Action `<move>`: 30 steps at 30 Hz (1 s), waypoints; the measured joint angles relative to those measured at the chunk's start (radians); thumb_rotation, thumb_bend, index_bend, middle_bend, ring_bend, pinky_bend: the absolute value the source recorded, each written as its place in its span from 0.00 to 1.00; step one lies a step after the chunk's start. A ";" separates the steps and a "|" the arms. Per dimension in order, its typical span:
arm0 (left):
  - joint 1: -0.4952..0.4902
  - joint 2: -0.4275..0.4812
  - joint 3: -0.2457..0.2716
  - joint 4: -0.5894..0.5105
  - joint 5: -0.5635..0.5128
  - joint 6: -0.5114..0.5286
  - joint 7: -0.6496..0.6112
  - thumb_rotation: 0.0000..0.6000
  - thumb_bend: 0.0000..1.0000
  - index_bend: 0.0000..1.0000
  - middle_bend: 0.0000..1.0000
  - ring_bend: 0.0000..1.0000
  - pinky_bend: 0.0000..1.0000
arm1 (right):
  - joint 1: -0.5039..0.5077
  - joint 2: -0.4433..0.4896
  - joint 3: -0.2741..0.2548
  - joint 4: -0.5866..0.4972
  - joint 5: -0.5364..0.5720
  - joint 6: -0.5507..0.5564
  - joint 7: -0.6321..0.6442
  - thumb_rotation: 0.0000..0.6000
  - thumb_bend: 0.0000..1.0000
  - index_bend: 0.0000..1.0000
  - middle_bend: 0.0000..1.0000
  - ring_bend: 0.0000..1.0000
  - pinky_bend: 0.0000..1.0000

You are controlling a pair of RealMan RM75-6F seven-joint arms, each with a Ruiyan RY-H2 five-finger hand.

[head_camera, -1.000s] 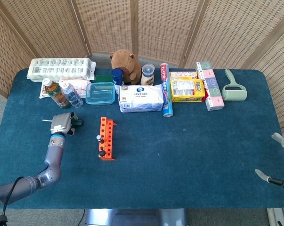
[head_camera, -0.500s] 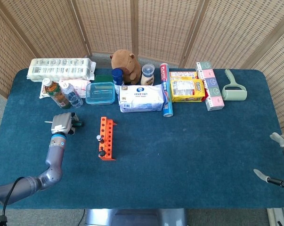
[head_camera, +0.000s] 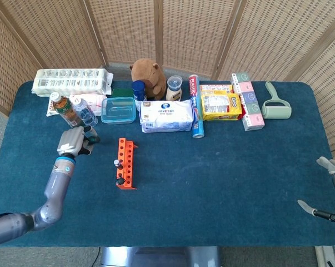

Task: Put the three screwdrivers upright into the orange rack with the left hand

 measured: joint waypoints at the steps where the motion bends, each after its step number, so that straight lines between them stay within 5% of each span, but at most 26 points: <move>1: 0.006 0.024 -0.009 -0.032 0.005 0.006 -0.014 1.00 0.48 0.58 0.94 0.98 0.95 | 0.000 0.000 0.000 -0.001 -0.001 0.000 -0.002 1.00 0.04 0.07 0.17 0.09 0.02; 10: 0.062 0.193 -0.066 -0.206 0.041 -0.013 -0.180 1.00 0.48 0.58 0.94 0.98 0.95 | 0.004 -0.004 -0.001 -0.009 -0.004 -0.005 -0.023 1.00 0.04 0.07 0.17 0.09 0.02; 18: 0.127 0.295 -0.126 -0.298 0.103 -0.143 -0.450 1.00 0.48 0.58 0.94 0.98 0.95 | 0.006 -0.008 -0.001 -0.013 -0.002 -0.008 -0.039 1.00 0.04 0.07 0.17 0.09 0.02; 30: 0.234 0.375 -0.216 -0.354 0.406 -0.288 -0.867 1.00 0.49 0.58 0.94 0.98 0.95 | 0.014 -0.014 0.002 -0.017 0.010 -0.026 -0.057 1.00 0.04 0.07 0.17 0.09 0.02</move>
